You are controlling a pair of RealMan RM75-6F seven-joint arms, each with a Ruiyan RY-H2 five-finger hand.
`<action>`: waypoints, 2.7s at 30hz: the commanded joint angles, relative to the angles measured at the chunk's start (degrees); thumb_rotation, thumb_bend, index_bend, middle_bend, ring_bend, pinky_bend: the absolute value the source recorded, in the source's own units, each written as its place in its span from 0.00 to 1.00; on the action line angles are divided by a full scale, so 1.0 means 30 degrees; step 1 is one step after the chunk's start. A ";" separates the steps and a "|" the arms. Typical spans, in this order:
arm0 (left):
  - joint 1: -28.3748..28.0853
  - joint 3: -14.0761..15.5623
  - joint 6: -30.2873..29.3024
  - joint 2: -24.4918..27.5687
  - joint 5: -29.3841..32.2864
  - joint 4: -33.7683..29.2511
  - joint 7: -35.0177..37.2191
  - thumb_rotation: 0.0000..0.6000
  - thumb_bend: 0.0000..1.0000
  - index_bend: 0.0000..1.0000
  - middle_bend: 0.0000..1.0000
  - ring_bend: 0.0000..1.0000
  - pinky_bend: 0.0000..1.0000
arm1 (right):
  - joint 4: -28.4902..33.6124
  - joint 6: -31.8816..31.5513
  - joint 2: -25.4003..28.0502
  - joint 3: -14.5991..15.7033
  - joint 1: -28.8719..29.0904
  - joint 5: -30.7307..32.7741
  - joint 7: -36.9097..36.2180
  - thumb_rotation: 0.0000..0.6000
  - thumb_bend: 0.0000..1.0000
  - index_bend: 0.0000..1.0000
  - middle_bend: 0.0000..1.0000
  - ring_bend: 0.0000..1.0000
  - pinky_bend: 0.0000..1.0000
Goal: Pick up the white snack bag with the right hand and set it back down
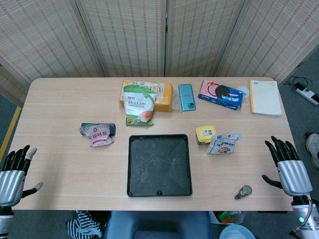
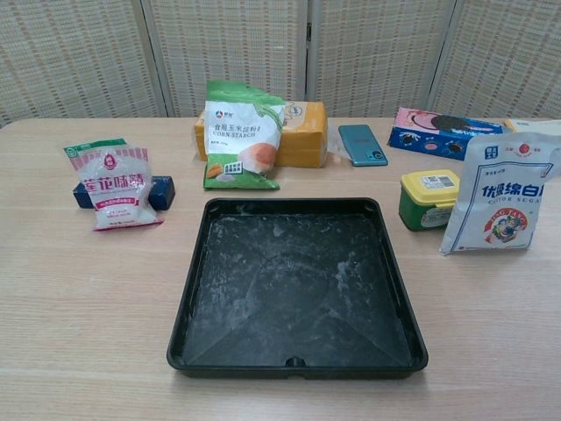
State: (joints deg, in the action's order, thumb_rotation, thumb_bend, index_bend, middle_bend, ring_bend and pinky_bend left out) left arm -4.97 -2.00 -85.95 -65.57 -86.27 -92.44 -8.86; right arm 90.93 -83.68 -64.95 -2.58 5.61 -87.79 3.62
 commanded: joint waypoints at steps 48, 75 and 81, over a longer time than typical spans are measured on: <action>-0.0649 -0.0447 0.1425 -0.0086 0.1523 -0.0010 -0.0285 1.00 0.18 0.00 0.00 0.08 0.08 | -1.6489 0.9768 -0.4180 0.3757 0.6951 -0.3768 -2.6508 1.00 0.17 0.00 0.12 0.98 1.00; -0.0708 -0.0364 0.1597 -0.0031 0.1752 -0.0067 -0.0409 1.00 0.18 0.00 0.00 0.08 0.08 | -2.0803 1.1941 -0.8590 0.4494 0.9758 -0.3505 -2.9022 1.00 0.17 0.24 0.27 0.99 1.00; -0.0720 -0.0436 0.1598 -0.0023 0.1916 -0.0050 -0.0441 1.00 0.18 0.00 0.00 0.09 0.08 | -2.1078 1.1875 -0.9144 0.4229 0.9852 -0.3093 -2.8591 1.00 0.17 0.33 0.31 1.00 1.00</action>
State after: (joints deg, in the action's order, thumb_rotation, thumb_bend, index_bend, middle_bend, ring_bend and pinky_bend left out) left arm -7.14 -3.29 -81.15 -65.64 -80.53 -92.58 -10.18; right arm 27.87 -47.94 -92.14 10.33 35.18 -97.32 -82.39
